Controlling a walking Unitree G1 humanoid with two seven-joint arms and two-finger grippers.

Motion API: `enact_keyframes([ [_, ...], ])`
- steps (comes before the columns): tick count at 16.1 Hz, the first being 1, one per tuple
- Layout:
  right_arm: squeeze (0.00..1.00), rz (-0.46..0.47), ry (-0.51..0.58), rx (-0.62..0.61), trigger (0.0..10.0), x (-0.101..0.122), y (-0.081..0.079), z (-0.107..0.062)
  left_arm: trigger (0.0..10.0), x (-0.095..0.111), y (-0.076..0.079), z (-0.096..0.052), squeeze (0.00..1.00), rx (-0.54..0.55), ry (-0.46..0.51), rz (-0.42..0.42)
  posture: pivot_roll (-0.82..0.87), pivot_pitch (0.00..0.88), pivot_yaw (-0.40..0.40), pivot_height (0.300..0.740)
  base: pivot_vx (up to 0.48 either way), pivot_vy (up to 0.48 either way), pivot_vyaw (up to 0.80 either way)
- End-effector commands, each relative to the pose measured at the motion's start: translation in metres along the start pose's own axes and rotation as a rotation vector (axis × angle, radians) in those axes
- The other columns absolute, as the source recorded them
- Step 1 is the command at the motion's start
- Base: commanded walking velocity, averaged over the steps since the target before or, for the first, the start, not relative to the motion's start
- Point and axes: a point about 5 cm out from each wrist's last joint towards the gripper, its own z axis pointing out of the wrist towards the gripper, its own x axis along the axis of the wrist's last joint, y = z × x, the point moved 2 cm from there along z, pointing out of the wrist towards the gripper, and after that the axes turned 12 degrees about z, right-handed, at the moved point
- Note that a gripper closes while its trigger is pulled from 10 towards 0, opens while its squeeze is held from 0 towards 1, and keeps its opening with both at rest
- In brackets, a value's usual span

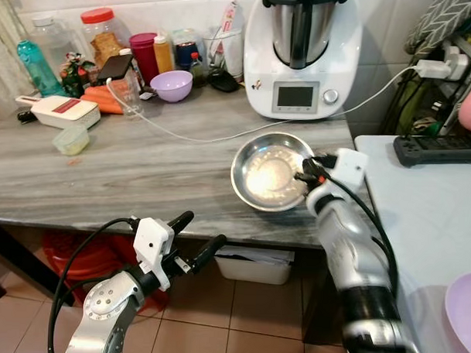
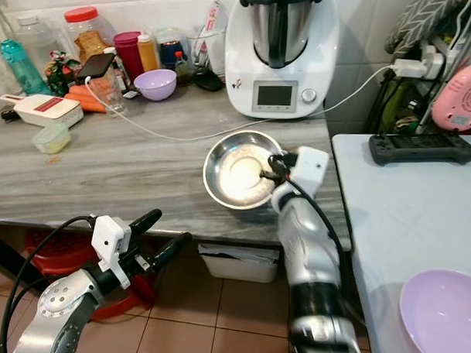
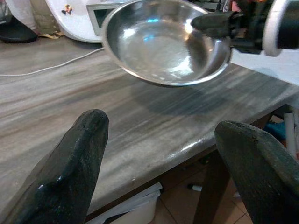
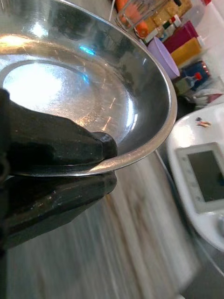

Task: Setting the table

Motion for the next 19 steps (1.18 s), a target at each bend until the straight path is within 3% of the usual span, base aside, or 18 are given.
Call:
enact_keyframes([
  [1, 0.00, 0.048, -0.032, -0.012, 10.0, -0.004, -0.006, 0.005, 10.0, 0.004, -0.005, 0.000, 0.00, 0.005, 0.003, 0.015, -0.06, 0.000, 0.115, 0.740, 0.000, 0.000, 0.00],
  [5, 0.00, 0.118, -0.109, -0.039, 10.0, -0.012, -0.012, 0.021, 10.0, 0.004, -0.003, 0.000, 0.00, 0.002, 0.005, 0.012, -0.05, 0.000, 0.110, 0.740, 0.000, 0.000, 0.00],
  [9, 0.00, 0.115, -0.146, -0.098, 10.0, -0.018, -0.010, 0.026, 10.0, 0.005, -0.005, 0.001, 0.00, 0.007, 0.006, 0.016, -0.05, 0.000, 0.108, 0.740, 0.000, 0.000, 0.00],
  [11, 0.59, 0.135, -0.186, -0.138, 10.0, -0.028, -0.005, 0.026, 10.0, 0.006, -0.003, 0.002, 0.00, 0.004, 0.009, 0.011, -0.05, 0.000, 0.109, 0.740, 0.000, 0.000, 0.00],
  [15, 0.59, 0.123, -0.201, -0.154, 10.0, -0.032, -0.005, 0.026, 10.0, 0.008, 0.001, 0.005, 0.00, 0.001, 0.016, 0.007, -0.05, 0.003, 0.112, 0.740, 0.000, 0.000, 0.00],
  [17, 1.00, 0.121, -0.179, -0.150, 10.0, -0.028, -0.005, 0.028, 10.0, 0.008, 0.001, 0.006, 0.00, 0.000, 0.018, 0.005, -0.05, 0.004, 0.111, 0.740, 0.000, 0.000, 0.00],
  [19, 1.00, 0.119, -0.146, -0.119, 10.0, -0.022, -0.011, 0.030, 10.0, 0.008, 0.001, 0.006, 0.00, 0.001, 0.017, 0.006, -0.05, 0.004, 0.112, 0.740, 0.000, 0.000, 0.00],
])
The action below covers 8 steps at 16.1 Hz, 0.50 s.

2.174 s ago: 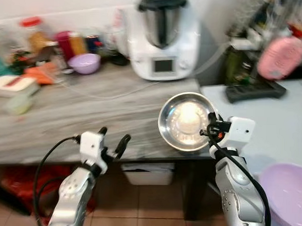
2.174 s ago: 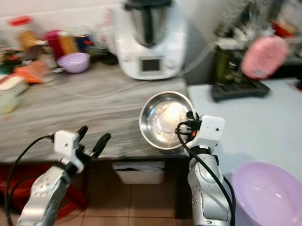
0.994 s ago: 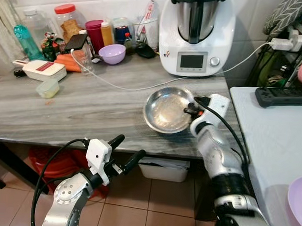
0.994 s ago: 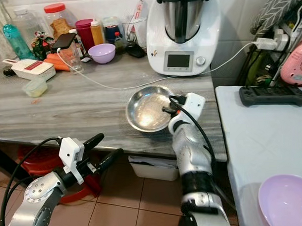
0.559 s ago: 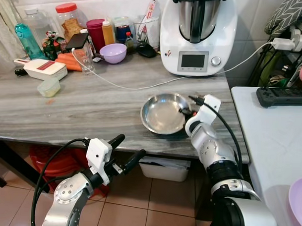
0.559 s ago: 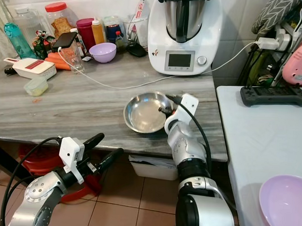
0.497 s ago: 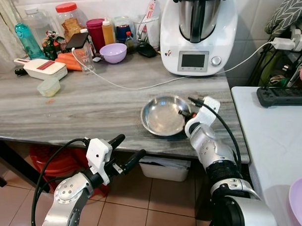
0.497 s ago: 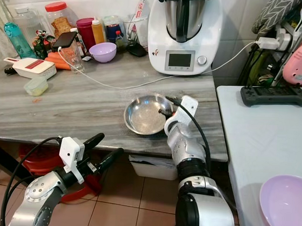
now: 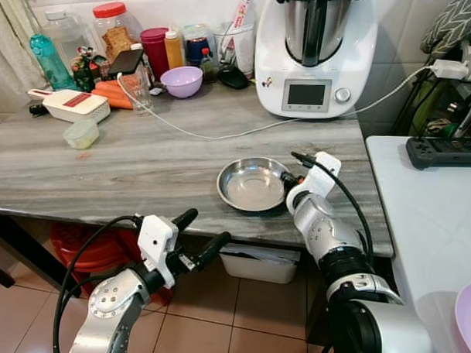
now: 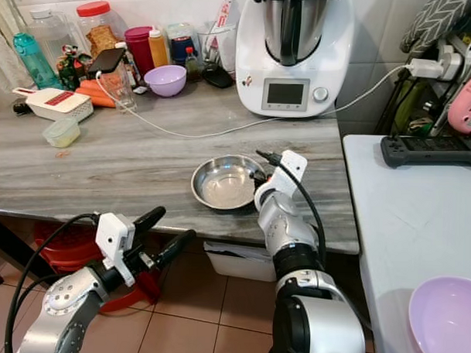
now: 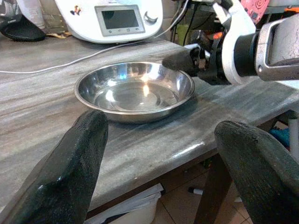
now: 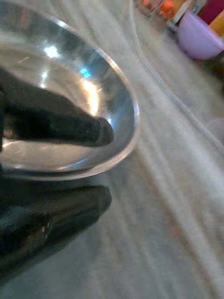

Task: Setting the table

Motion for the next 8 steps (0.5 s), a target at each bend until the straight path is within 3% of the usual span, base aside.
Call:
enact_keyframes([
  [1, 1.00, -0.023, 0.046, 0.056, 10.0, 0.008, -0.014, 0.000, 10.0, 0.005, -0.003, 0.002, 0.00, -0.002, 0.005, 0.019, -0.04, 0.004, 0.110, 0.740, 0.000, 0.000, 0.00],
  [3, 1.00, -0.051, 0.077, 0.067, 10.0, 0.011, -0.014, -0.001, 10.0, 0.005, -0.003, 0.002, 0.00, -0.001, 0.005, 0.020, -0.04, 0.004, 0.109, 0.740, 0.000, 0.000, 0.00],
  [5, 1.00, -0.196, 0.241, 0.132, 10.0, 0.032, -0.010, -0.014, 10.0, 0.005, -0.004, 0.001, 0.00, 0.007, 0.004, 0.023, -0.03, 0.003, 0.108, 0.740, 0.000, 0.000, 0.00],
  [7, 1.00, -0.279, 0.329, 0.141, 10.0, 0.044, -0.001, -0.027, 10.0, 0.003, -0.006, -0.001, 0.00, 0.014, -0.001, 0.023, -0.04, 0.002, 0.108, 0.740, 0.000, 0.000, 0.00],
  [8, 1.00, -0.287, 0.371, 0.139, 10.0, 0.051, 0.012, -0.042, 10.0, 0.001, -0.008, -0.003, 0.00, 0.026, -0.010, 0.024, -0.05, 0.000, 0.112, 0.740, 0.000, 0.000, 0.00],
])
